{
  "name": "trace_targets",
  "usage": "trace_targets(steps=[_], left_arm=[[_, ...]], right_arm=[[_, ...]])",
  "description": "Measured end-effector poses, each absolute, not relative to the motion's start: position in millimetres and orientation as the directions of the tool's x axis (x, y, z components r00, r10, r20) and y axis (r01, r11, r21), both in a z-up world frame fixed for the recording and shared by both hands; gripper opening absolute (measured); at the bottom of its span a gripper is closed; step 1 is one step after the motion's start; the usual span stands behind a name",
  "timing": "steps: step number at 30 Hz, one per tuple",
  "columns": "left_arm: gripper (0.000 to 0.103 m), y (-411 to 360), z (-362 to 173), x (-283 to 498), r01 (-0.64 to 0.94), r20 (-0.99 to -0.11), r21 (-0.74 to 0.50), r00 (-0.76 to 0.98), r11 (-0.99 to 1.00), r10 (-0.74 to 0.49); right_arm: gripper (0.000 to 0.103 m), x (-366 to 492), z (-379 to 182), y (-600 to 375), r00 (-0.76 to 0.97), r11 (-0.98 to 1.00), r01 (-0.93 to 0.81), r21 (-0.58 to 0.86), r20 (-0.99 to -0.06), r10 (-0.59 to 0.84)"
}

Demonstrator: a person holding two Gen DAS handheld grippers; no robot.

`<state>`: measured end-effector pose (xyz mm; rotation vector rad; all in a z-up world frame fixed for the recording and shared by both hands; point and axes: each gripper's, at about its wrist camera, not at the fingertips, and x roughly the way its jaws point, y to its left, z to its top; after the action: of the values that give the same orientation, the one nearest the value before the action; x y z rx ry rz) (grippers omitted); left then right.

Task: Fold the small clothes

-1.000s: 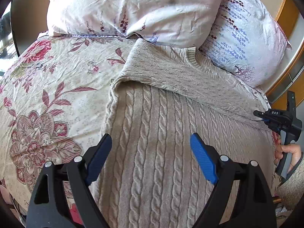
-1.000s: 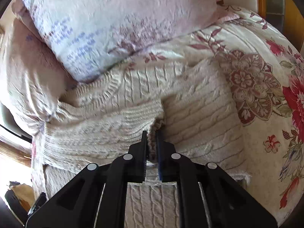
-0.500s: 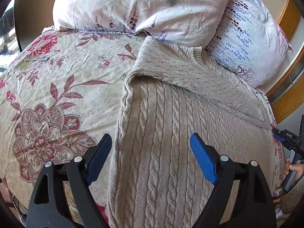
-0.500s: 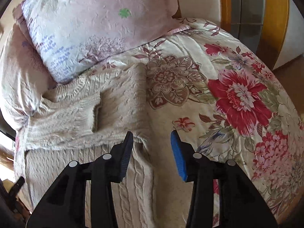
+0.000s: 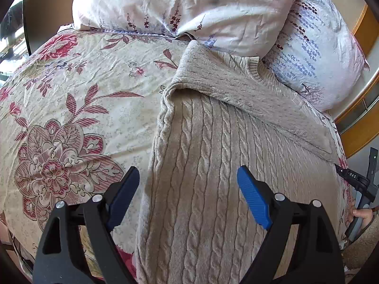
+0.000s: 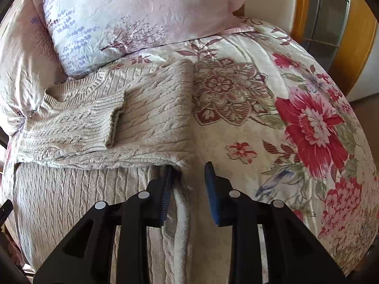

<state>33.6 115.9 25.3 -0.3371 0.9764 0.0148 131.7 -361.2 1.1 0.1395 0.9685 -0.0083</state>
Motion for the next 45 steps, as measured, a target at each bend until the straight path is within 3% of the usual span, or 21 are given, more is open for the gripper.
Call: trace_targets(steps=[2,9,12,14,16,21,25,32,38,41,45], left_arm=[[0.084,115,24,35,-0.163,-0.818,-0.272,0.559,0.949,-0.138],[0.084,120,20,35,-0.158,-0.824,-0.280,0.546,0.947,-0.153],[0.084,122,21,33,-0.147,-0.820,-0.292,0.546,0.945,-0.169],[0.084,124,23,31,-0.134,-0.817,-0.306,0.546,0.943,-0.187],[0.084,126,24,29,-0.119,-0.815,-0.316,0.542,0.941,-0.205],[0.082,133,23,21,-0.095,-0.818,-0.369,0.506,0.925,-0.274],[0.077,137,20,8,-0.094,-0.818,-0.427,0.465,0.899,-0.340],[0.067,145,17,-19,-0.123,-0.809,-0.500,0.418,0.857,-0.412],[0.058,150,13,-38,-0.164,-0.783,-0.577,0.388,0.800,-0.486],[0.049,150,8,-46,-0.189,-0.763,-0.620,0.372,0.761,-0.529],[0.040,147,4,-54,-0.208,-0.750,-0.646,0.348,0.734,-0.562]], right_arm=[[0.009,129,5,-356,0.594,0.995,0.098,-0.009,-0.801,-0.066],[0.010,135,-4,-374,0.575,0.975,0.199,0.098,-0.818,-0.035],[0.028,124,3,-389,0.579,0.958,0.201,0.203,-0.814,0.051],[0.048,103,16,-392,0.618,0.956,0.179,0.231,-0.782,0.073],[0.058,85,23,-395,0.634,0.947,0.148,0.287,-0.762,0.132],[0.058,47,28,-390,0.576,0.923,0.052,0.381,-0.767,0.284],[0.067,23,16,-379,0.438,0.914,0.050,0.402,-0.832,0.341],[0.065,-13,-14,-381,0.315,0.813,0.131,0.567,-0.802,0.508],[0.060,-29,-30,-374,0.275,0.688,0.157,0.709,-0.700,0.659],[0.048,-33,-39,-368,0.231,0.636,0.174,0.752,-0.659,0.716],[0.042,-38,-41,-362,0.199,0.608,0.171,0.776,-0.631,0.750]])
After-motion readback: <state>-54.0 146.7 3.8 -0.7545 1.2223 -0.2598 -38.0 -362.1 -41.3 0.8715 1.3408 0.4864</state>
